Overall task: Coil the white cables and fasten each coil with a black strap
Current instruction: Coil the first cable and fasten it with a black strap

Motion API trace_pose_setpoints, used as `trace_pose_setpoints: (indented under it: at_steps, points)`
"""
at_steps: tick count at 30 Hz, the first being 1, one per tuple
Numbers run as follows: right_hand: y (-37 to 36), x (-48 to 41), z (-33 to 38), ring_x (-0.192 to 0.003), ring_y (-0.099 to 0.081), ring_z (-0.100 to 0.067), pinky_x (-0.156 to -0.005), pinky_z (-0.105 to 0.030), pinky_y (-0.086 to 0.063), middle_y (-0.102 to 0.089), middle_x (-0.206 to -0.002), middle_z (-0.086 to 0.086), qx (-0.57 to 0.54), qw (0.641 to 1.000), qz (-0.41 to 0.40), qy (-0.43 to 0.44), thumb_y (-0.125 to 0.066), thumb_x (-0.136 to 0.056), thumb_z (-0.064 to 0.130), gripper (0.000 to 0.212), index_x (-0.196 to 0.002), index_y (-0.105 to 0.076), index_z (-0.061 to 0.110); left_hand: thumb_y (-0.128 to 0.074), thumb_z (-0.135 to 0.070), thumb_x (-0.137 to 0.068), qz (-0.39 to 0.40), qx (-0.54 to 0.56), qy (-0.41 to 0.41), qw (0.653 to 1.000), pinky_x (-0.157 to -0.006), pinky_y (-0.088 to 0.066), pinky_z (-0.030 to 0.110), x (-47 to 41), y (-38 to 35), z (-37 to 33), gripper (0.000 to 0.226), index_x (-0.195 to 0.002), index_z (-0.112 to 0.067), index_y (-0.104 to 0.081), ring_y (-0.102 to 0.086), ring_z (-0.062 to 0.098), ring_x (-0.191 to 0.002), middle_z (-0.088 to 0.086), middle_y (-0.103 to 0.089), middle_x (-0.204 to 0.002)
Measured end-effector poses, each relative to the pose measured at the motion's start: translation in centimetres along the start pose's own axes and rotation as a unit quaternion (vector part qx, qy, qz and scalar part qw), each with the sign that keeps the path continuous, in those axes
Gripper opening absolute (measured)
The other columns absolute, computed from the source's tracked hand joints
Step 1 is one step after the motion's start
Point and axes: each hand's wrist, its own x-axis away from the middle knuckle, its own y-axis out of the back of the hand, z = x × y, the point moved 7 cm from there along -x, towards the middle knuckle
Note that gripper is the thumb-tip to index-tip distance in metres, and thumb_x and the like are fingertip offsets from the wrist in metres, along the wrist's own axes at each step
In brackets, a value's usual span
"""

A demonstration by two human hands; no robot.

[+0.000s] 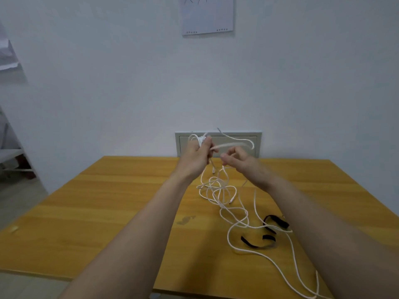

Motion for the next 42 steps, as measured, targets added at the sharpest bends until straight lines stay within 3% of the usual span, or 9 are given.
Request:
trace_pose_setpoints:
  at_steps: [3,6,12,18,21,27,32,38,42]
  points:
    - [-0.9,0.1,-1.6,-0.126,-0.056,-0.009,-0.107,-0.037,-0.043,-0.062,-0.134,0.011,0.078,0.996,0.045,0.006,-0.059,-0.075,0.081,0.067,-0.129,-0.060,0.040,-0.041,-0.031,-0.111,-0.055,0.036,0.015,0.998,-0.050,-0.040,0.016,-0.7,1.7,-0.3,0.047,-0.078,-0.008,-0.065,-0.047,0.003,-0.047,-0.001,-0.054,-0.062]
    - [-0.6,-0.6,-3.0,-0.129,-0.053,-0.011,-0.110,-0.039,-0.042,-0.060,-0.137,0.009,0.210,0.977,0.011,0.025,-0.056,-0.092,0.064,0.051,-0.132,-0.062,0.034,-0.041,-0.034,-0.110,-0.119,0.097,0.029,0.988,-0.048,-0.037,0.017,-1.4,3.4,-0.7,0.043,-0.077,-0.012,-0.057,-0.043,0.007,-0.046,-0.002,-0.052,-0.060]
    - [1.2,-0.5,-6.4,-0.103,-0.056,-0.029,-0.083,-0.038,-0.044,-0.053,-0.105,-0.004,0.368,0.928,-0.053,-0.037,-0.047,-0.107,0.035,0.025,-0.102,-0.064,0.018,-0.040,-0.034,-0.109,-0.231,0.163,0.050,0.958,-0.060,-0.038,0.026,-2.1,6.4,-1.1,0.029,-0.087,-0.017,-0.046,-0.044,0.011,-0.055,-0.002,-0.051,-0.069]
    - [4.4,1.0,-8.3,-0.099,-0.057,-0.034,-0.071,-0.037,-0.038,-0.059,-0.102,-0.009,0.411,0.898,-0.112,-0.105,-0.034,-0.110,0.035,0.029,-0.089,-0.051,0.023,-0.039,-0.034,-0.107,-0.359,0.225,0.097,0.901,-0.063,-0.040,0.031,-2.3,10.0,0.8,0.026,-0.088,-0.016,-0.043,-0.045,0.014,-0.056,-0.002,-0.053,-0.072]
    - [5.9,1.0,-8.0,-0.092,-0.057,-0.032,-0.071,-0.036,-0.040,-0.067,-0.108,-0.011,0.408,0.895,-0.129,-0.125,-0.038,-0.109,0.036,0.034,-0.088,-0.060,0.020,-0.039,-0.033,-0.106,-0.387,0.267,0.138,0.872,-0.052,-0.037,0.026,-2.3,10.5,2.6,0.026,-0.091,-0.013,-0.047,-0.041,0.013,-0.047,-0.002,-0.053,-0.067]
    - [7.4,0.8,-6.7,-0.110,-0.062,-0.035,-0.086,-0.037,-0.046,-0.069,-0.120,-0.016,0.341,0.917,-0.123,-0.163,-0.037,-0.109,0.038,0.042,-0.117,-0.069,0.014,-0.039,-0.031,-0.105,-0.385,0.299,0.178,0.855,-0.047,-0.038,0.023,-2.5,10.0,4.3,0.029,-0.084,-0.014,-0.047,-0.043,0.012,-0.044,-0.002,-0.053,-0.067]
    - [5.8,-0.4,-2.1,-0.057,-0.072,-0.013,-0.074,-0.033,-0.053,-0.073,-0.081,0.003,0.271,0.945,-0.152,-0.103,-0.055,-0.099,0.048,0.024,-0.091,-0.066,0.028,-0.040,-0.036,-0.106,-0.297,0.283,0.190,0.892,-0.048,-0.043,0.023,-4.0,7.0,3.8,0.036,-0.076,-0.017,-0.047,-0.048,0.012,-0.048,-0.002,-0.054,-0.066]
    - [3.5,-2.2,1.3,-0.104,-0.065,-0.017,-0.092,-0.032,-0.051,-0.069,-0.121,0.001,0.187,0.979,-0.067,-0.040,-0.077,-0.084,0.020,0.028,-0.111,-0.073,0.025,-0.038,-0.035,-0.109,-0.224,0.249,0.173,0.926,-0.052,-0.046,0.024,-4.3,4.1,2.0,0.040,-0.075,-0.017,-0.046,-0.051,0.012,-0.048,0.000,-0.055,-0.066]
    - [1.6,-1.5,2.2,-0.109,-0.068,-0.033,-0.079,-0.033,-0.050,-0.071,-0.121,-0.003,0.051,0.997,0.051,-0.010,-0.064,-0.078,-0.004,0.042,-0.114,-0.072,0.017,-0.038,-0.033,-0.110,-0.191,0.249,0.176,0.933,-0.052,-0.048,0.023,-4.3,3.1,1.5,0.043,-0.072,-0.015,-0.046,-0.054,0.011,-0.046,0.002,-0.057,-0.067]
